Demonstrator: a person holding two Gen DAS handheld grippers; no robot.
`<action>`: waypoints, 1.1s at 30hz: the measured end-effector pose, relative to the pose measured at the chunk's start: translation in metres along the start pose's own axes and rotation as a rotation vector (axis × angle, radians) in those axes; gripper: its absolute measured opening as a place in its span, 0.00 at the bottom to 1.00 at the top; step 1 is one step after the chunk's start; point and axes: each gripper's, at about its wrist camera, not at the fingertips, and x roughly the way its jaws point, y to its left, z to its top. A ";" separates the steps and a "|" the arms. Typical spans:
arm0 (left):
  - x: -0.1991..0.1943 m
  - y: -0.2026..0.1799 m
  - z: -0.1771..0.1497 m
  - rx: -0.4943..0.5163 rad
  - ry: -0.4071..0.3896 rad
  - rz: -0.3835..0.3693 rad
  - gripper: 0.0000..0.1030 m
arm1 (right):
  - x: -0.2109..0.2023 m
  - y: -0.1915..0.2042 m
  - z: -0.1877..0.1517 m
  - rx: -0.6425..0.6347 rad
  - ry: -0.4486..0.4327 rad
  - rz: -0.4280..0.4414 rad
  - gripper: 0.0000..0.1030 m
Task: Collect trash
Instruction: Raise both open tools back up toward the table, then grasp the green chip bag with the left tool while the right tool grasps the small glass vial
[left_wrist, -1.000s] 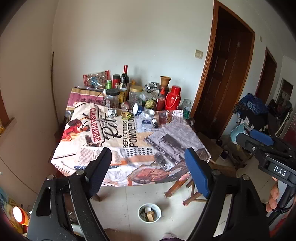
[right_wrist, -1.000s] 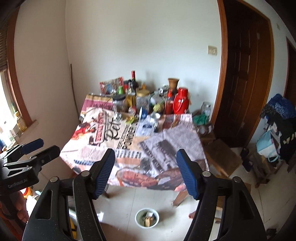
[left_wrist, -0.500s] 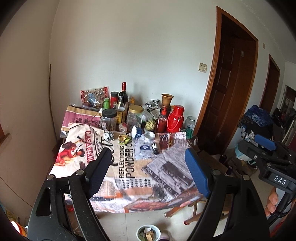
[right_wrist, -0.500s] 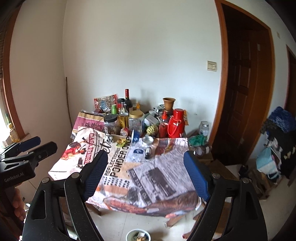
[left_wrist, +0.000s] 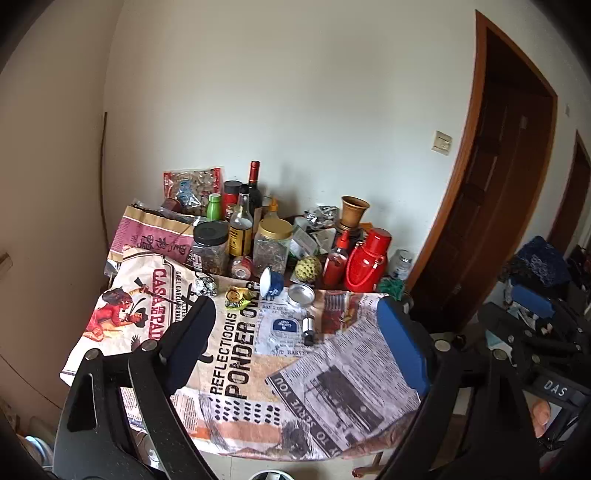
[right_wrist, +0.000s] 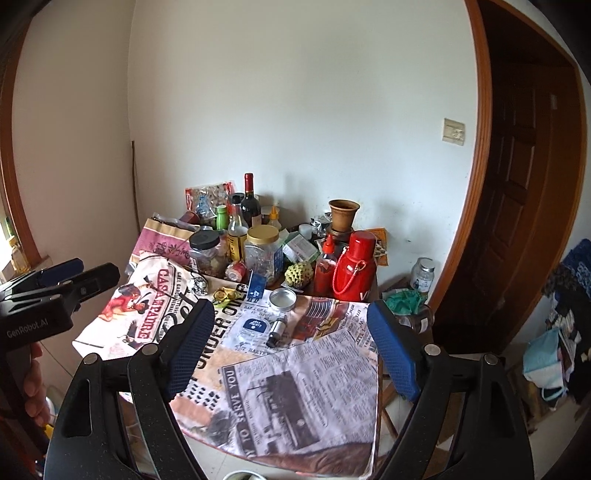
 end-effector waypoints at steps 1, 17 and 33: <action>0.006 -0.001 0.002 -0.001 0.002 0.012 0.90 | 0.006 -0.003 0.001 0.005 0.000 0.004 0.90; 0.123 0.039 0.031 0.083 0.091 -0.029 0.99 | 0.128 -0.005 0.007 0.150 0.210 -0.060 0.90; 0.326 0.124 -0.007 0.059 0.455 -0.028 0.99 | 0.268 -0.007 -0.049 0.365 0.531 -0.173 0.89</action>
